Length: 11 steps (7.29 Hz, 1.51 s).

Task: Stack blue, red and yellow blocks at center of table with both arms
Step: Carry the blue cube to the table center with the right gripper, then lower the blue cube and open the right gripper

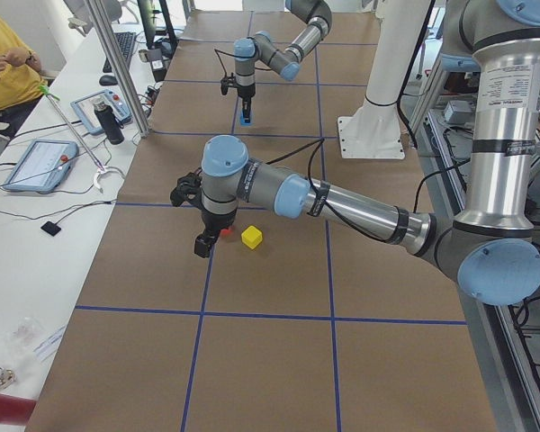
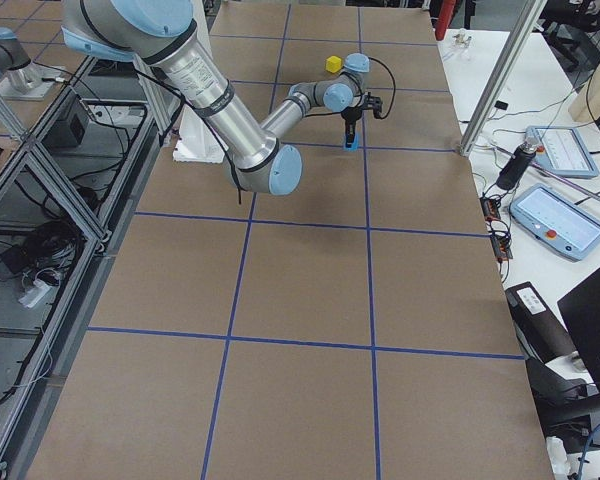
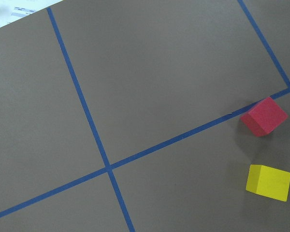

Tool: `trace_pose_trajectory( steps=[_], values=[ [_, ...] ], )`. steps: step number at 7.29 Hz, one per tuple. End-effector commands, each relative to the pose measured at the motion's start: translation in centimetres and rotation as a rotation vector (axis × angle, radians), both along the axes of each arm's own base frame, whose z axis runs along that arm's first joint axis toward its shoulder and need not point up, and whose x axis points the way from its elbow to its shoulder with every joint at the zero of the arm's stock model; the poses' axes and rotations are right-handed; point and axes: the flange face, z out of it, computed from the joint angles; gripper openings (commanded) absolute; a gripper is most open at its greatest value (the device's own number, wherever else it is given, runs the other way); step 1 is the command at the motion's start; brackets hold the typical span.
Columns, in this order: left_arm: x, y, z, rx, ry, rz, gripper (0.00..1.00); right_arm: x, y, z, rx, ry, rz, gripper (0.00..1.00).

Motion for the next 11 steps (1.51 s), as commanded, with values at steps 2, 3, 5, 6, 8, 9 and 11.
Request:
trace_pose_trajectory(
  steps=[2,3,5,6,8,9,11],
  values=[
    [0.0,-0.1,0.1,-0.001,0.0,-0.001,1.0,-3.4,2.7,-0.2,0.008,0.027,0.014,0.55],
    [0.0,0.0,0.2,-0.001,0.0,0.0,1.0,-3.7,2.9,0.0,0.016,0.033,0.016,0.78],
    [0.0,0.0,0.1,-0.001,0.0,-0.001,1.0,-3.7,3.0,-0.3,0.022,0.028,0.014,0.98],
    [0.0,-0.1,0.0,0.001,0.0,-0.001,1.0,-3.7,3.0,-0.3,0.028,0.017,0.014,0.98],
    [0.0,-0.1,0.0,0.001,0.0,-0.001,1.0,-3.1,2.6,-1.4,0.049,-0.024,0.027,0.99],
    [0.0,-0.1,0.0,0.002,0.0,0.0,1.0,-1.2,0.8,-2.1,0.055,-0.033,0.055,0.99],
    [0.1,-0.3,-1.6,0.069,0.005,0.003,1.0,5.3,-5.4,-2.3,0.067,-0.042,0.114,1.0]
  ],
)
